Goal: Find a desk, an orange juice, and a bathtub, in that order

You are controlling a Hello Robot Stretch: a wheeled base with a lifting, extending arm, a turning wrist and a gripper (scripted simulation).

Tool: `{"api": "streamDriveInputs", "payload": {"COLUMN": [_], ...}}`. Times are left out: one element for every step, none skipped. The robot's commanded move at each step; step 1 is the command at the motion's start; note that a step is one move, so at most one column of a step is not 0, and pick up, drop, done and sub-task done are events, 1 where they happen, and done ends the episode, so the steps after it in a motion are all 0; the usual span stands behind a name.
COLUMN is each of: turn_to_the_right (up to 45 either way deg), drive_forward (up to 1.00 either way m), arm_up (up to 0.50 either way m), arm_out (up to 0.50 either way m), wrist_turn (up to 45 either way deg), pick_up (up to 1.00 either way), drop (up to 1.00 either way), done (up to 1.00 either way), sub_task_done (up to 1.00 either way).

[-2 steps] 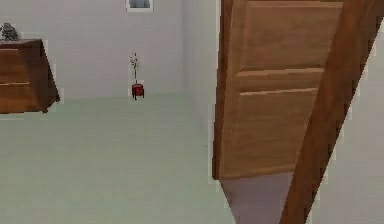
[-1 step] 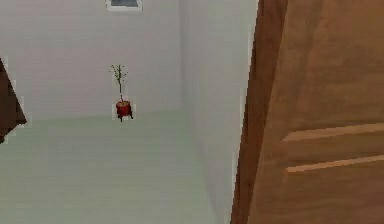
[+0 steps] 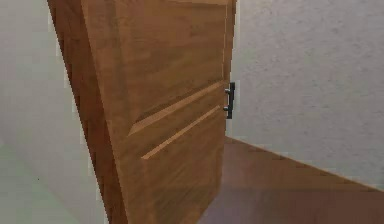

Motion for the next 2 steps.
{"api": "streamDriveInputs", "payload": {"turn_to_the_right": [30.0, 0.0], "drive_forward": [0.0, 0.9], "arm_up": [0.0, 0.0], "arm_out": [0.0, 0.0], "wrist_turn": [0.0, 0.0], "pick_up": [0.0, 0.0], "drop": [0.0, 0.0], "done": [0.0, 0.0], "sub_task_done": [0.0, 0.0]}}
